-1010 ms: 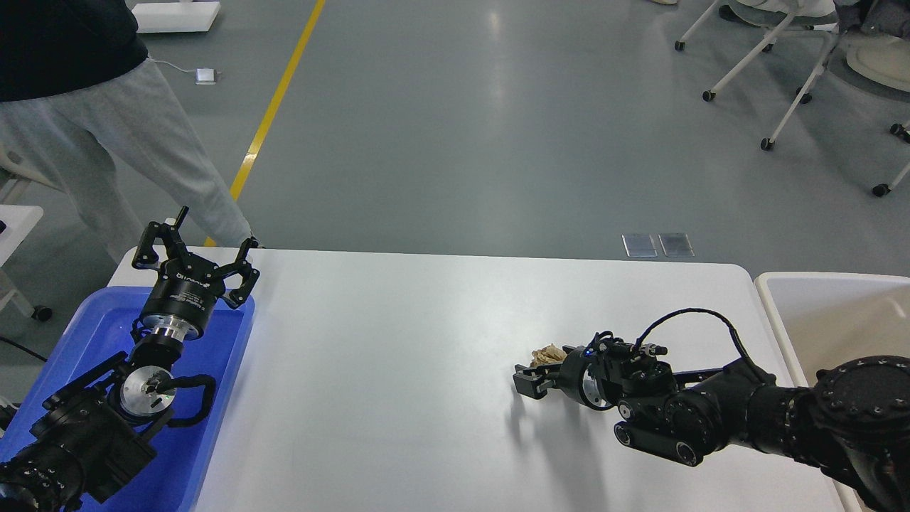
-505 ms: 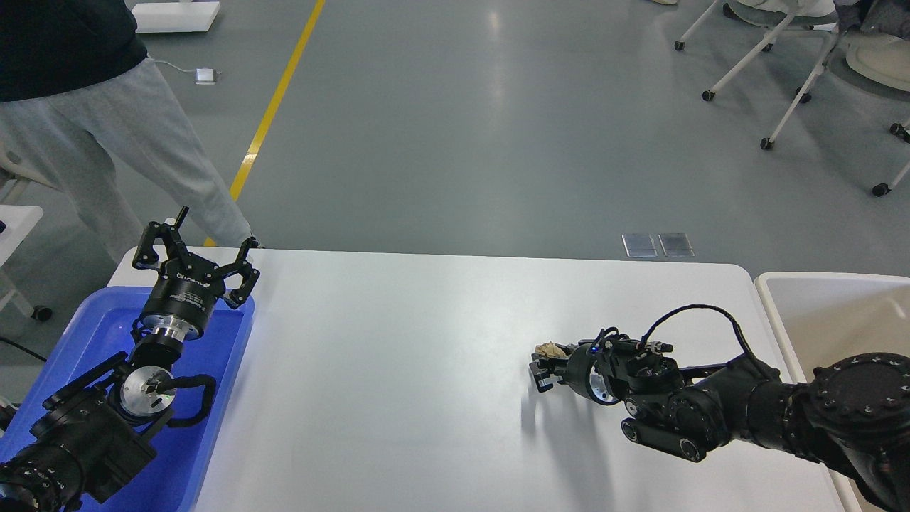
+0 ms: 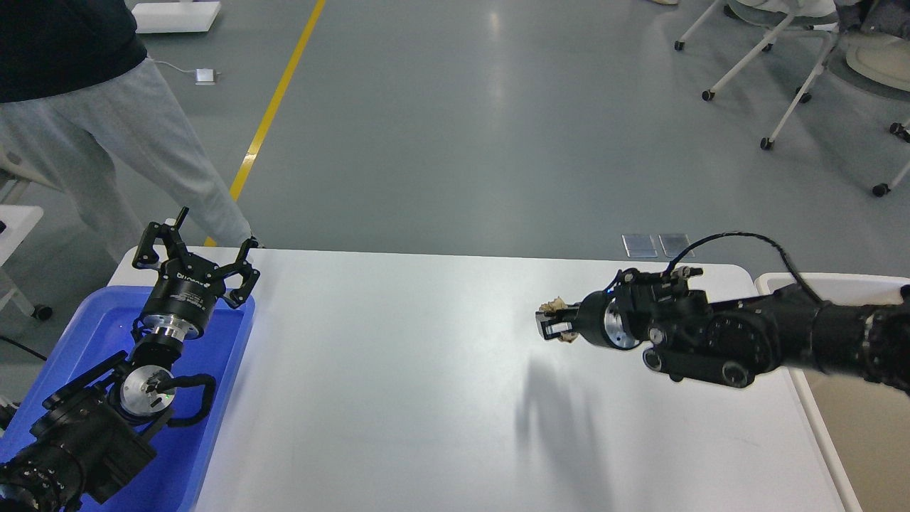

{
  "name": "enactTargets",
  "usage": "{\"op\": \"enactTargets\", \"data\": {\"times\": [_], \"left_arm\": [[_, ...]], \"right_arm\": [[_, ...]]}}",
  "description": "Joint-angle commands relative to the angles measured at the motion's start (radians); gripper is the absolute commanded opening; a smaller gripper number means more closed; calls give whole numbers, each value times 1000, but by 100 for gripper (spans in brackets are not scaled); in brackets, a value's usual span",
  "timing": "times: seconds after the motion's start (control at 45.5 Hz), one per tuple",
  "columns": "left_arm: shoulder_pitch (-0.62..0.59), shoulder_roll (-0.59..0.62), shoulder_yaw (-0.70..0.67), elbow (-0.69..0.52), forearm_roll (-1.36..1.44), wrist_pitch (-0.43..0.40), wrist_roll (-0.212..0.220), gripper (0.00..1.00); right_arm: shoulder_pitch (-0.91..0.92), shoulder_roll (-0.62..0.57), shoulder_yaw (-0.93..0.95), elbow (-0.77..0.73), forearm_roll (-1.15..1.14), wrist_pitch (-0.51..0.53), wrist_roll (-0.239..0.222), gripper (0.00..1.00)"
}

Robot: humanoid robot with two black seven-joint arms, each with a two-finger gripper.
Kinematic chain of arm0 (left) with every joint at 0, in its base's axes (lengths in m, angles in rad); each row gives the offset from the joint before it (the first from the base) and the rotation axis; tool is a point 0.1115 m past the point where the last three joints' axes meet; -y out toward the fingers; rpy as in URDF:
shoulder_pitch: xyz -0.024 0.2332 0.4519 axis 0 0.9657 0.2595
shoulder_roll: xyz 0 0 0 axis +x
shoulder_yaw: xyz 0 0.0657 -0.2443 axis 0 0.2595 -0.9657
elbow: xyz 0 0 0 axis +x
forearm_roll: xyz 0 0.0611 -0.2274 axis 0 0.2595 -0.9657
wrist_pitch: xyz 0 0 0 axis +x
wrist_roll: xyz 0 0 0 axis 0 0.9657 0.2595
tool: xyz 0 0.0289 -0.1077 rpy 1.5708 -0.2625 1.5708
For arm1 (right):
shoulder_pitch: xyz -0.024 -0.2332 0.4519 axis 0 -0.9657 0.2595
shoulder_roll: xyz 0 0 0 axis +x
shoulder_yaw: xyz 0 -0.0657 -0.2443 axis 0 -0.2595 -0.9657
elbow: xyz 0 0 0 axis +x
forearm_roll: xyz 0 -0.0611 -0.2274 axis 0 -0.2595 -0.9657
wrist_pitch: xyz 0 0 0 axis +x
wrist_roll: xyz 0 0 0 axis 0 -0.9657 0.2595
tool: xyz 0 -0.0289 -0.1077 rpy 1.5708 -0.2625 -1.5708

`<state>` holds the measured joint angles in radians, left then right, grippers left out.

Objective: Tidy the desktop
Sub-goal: 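Lift the held paper ball and carry it over the white bin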

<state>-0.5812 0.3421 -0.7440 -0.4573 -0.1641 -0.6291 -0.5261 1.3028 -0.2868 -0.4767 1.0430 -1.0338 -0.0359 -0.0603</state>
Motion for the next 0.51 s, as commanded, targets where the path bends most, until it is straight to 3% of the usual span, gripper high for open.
{"op": "enactTargets", "data": {"times": [0.0,0.242,0.483], "left_arm": [[0,0,0,0,2,-1,1,100],[1,0,0,0,0,0,1,100],[1,0,0,0,0,0,1,100]], "right_arm": [[259,-120,-36,164,66,168,2,0],[429,-192,-37,200,37,209,59,0],[527,-287,-25,252,37,329,59,0]]}}
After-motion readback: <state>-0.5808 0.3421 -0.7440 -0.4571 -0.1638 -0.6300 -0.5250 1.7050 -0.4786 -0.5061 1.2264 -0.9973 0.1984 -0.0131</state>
